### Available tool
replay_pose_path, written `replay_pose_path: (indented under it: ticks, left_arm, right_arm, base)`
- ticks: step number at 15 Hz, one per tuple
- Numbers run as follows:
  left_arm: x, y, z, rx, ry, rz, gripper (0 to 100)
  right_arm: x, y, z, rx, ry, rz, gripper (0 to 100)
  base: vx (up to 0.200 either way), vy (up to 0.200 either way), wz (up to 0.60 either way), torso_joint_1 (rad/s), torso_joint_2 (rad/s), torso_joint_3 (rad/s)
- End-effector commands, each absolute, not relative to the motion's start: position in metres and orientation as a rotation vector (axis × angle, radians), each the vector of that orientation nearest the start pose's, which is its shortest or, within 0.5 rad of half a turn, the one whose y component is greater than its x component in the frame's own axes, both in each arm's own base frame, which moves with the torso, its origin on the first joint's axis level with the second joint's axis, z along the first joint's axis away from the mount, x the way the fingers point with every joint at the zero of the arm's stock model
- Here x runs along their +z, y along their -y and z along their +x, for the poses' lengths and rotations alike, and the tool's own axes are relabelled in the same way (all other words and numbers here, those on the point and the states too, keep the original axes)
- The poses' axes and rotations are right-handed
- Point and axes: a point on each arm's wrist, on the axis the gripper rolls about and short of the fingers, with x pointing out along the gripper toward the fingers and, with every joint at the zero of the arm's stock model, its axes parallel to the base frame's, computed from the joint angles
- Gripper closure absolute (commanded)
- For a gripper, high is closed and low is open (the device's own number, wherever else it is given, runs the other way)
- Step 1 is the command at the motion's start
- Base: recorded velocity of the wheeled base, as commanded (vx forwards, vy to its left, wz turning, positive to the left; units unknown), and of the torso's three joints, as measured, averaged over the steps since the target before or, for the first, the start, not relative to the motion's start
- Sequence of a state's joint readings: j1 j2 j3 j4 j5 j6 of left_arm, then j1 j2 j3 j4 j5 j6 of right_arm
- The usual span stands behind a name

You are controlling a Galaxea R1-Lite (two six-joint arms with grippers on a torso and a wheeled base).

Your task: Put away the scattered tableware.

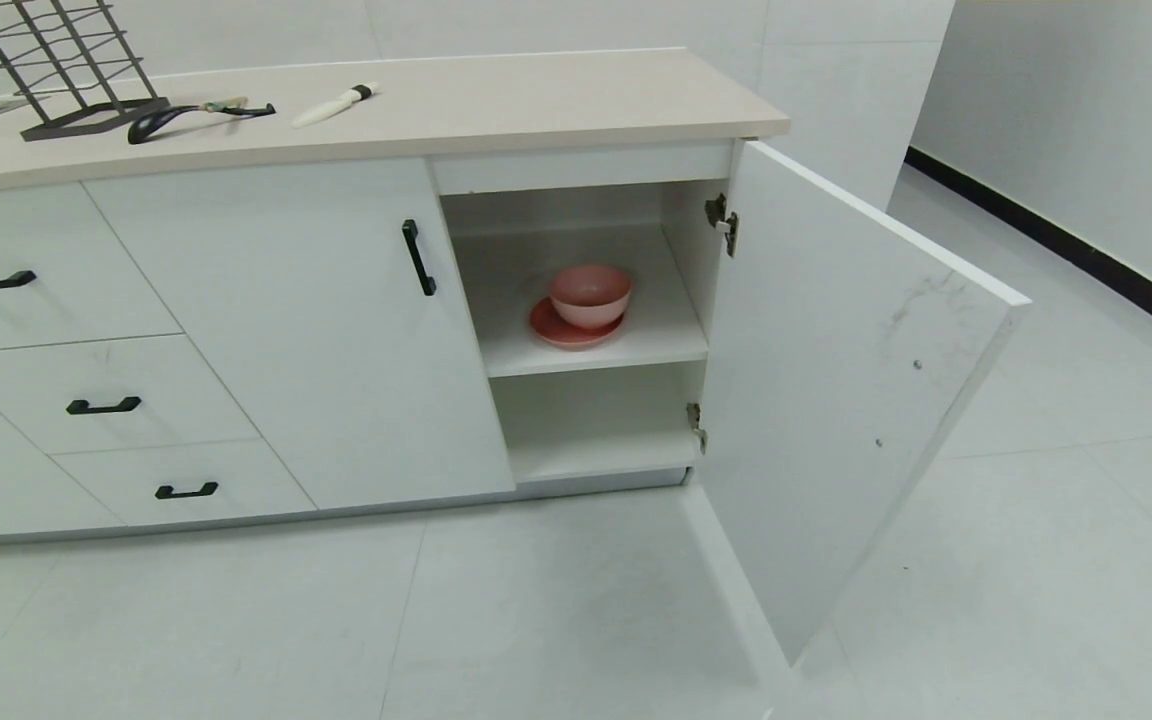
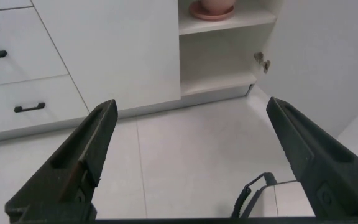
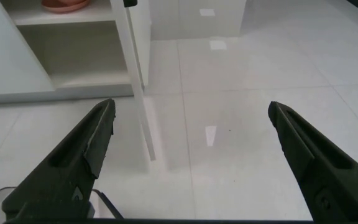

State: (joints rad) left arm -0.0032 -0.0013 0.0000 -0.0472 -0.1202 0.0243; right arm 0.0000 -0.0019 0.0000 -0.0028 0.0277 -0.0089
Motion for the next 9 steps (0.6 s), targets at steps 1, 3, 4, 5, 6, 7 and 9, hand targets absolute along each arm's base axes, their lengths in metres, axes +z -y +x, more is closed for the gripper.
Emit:
replay_pose_path:
  ticks: [1, 3, 4, 5, 6, 7, 9]
  left_arm:
    - [0.0803, 0.0026, -0.0231, -0.122, 0.049, 0.033, 0]
    - [0.0803, 0.0026, -0.0231, -0.123, 0.049, 0.035, 0]
    - [0.0803, 0.0027, -0.0231, -0.125, 0.049, 0.033, 0]
    - [0.0803, 0.0027, -0.0231, -0.125, 0.049, 0.033, 0]
    - [0.0803, 0.0027, -0.0231, -0.125, 0.049, 0.032, 0]
    - [0.0803, 0.0027, -0.0231, -0.125, 0.049, 0.032, 0]
    - [0.0803, 0.0027, -0.0231, -0.125, 0.049, 0.032, 0]
  right_arm:
    - [0.0758, -0.0007, -0.0228, 0.031, 0.003, -0.011, 0]
    - [0.0758, -0.0007, -0.0228, 0.032, 0.003, -0.011, 0]
    - [0.0758, -0.0007, -0.0228, 0.032, 0.003, -0.011, 0]
    - [0.0758, -0.0007, -0.0228, 0.031, 0.003, -0.009, 100]
    - [0.0758, -0.0007, -0.0228, 0.031, 0.003, -0.009, 100]
    - [0.0758, -0.0007, -0.0228, 0.031, 0.003, -0.009, 100]
    - [0.0758, -0.0007, -0.0227, 0.032, 0.002, -0.009, 100]
  base:
    - [0.0, -0.2, 0.0, 0.002, 0.0, -0.002]
    - [0.0, -0.2, 0.0, 0.005, 0.0, 0.002]
    - [0.0, 0.0, 0.0, 0.0, 0.0, 0.0]
    - [0.0, 0.0, 0.0, 0.0, 0.0, 0.0]
    - [0.0, 0.0, 0.0, 0.0, 0.0, 0.0]
    - [0.0, 0.0, 0.0, 0.0, 0.0, 0.0]
    - [0.0, 0.0, 0.0, 0.0, 0.0, 0.0]
